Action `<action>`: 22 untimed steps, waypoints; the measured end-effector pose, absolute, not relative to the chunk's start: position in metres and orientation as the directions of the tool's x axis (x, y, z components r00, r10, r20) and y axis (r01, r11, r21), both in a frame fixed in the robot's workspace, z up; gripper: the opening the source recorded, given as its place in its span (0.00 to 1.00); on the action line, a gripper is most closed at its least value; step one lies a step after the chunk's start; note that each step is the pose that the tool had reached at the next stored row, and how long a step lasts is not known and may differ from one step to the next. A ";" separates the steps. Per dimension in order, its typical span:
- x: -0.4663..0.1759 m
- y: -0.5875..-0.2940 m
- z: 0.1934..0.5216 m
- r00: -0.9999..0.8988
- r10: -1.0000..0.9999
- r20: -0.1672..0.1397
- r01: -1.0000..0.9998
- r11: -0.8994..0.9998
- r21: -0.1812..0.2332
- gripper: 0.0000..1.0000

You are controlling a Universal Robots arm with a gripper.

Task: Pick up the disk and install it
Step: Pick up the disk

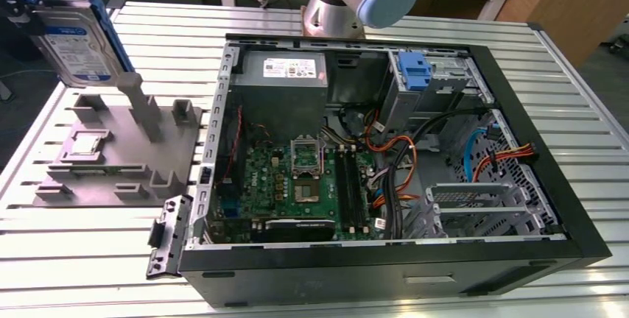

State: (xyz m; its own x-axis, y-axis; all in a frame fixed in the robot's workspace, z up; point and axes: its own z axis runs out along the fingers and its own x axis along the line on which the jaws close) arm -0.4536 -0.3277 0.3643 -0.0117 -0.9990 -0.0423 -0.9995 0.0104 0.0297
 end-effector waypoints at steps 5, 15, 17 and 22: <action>-0.454 -0.328 0.367 -0.012 -0.999 -0.043 -1.000 0.010 0.029 0.37; -0.454 -0.328 0.375 -0.012 -0.999 -0.043 -1.000 0.010 0.029 0.37; -0.454 -0.328 0.376 -0.012 -0.999 -0.043 -1.000 0.010 0.029 0.37; -0.454 -0.328 0.378 -0.012 -0.999 -0.043 -1.000 0.010 0.029 0.37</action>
State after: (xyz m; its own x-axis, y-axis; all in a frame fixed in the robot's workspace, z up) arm -0.4536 -0.3277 0.3781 -0.0117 -0.9990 -0.0426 -0.9995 0.0104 0.0294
